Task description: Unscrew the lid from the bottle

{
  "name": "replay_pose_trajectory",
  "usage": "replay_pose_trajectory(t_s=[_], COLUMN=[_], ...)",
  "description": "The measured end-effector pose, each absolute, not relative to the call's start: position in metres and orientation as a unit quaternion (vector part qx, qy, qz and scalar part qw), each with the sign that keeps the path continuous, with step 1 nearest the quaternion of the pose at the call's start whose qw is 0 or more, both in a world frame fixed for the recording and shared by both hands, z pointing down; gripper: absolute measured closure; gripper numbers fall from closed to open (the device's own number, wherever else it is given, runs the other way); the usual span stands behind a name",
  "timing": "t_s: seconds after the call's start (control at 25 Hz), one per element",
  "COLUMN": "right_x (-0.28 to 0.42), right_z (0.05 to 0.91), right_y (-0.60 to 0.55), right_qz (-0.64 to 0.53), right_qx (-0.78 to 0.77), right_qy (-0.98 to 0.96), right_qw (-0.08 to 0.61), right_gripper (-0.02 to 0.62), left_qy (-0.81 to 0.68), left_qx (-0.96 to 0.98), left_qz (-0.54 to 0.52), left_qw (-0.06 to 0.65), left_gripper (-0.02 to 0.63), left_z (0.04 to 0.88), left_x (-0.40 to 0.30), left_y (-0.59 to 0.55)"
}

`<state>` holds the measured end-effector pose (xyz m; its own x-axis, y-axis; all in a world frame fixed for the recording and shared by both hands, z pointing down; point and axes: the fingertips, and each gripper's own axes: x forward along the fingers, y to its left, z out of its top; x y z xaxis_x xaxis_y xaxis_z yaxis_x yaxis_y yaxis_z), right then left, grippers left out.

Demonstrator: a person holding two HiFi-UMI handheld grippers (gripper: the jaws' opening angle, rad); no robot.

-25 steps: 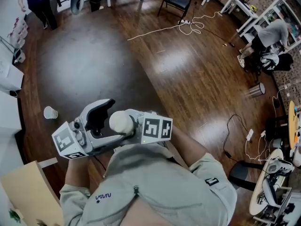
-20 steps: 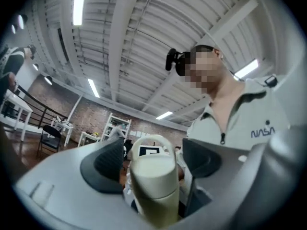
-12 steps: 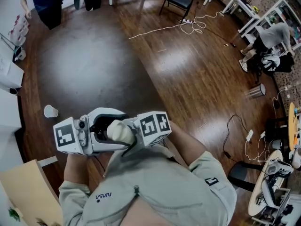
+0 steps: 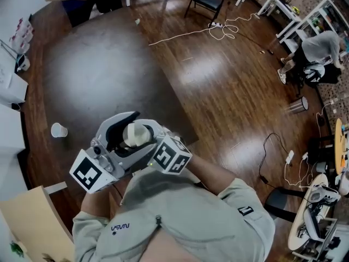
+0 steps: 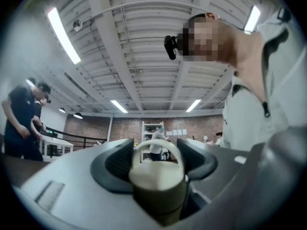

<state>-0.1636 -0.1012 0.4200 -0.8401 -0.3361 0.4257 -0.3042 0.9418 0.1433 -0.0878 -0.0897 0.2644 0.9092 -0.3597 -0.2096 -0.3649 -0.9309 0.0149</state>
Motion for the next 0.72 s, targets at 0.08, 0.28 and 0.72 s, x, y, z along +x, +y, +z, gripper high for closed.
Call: replay_pose_trajectory(t_s=[0.08,0.28,0.72], right_x=[-0.158,-0.144,-0.142], right_z=[0.420,0.424,0.428], right_y=[-0.117,-0.139,-0.141], right_qz=[-0.041,-0.047,-0.046], right_qx=[0.236,0.344,0.372], right_qy=[-0.944,-0.910,-0.901], right_qw=[0.226,0.225,0.218], right_gripper=[0.298,0.298,0.298], left_qy=[0.233,0.311,0.328], left_qx=[-0.967,-0.944,-0.937], left_qz=[0.101,0.106,0.109], left_qw=[0.026,0.040,0.043], left_gripper=[0.311,0.314,0.321], left_z=[0.266,0.278,0.285], left_x=[-0.087,-0.091,-0.096], left_y=[-0.096,-0.110,-0.112])
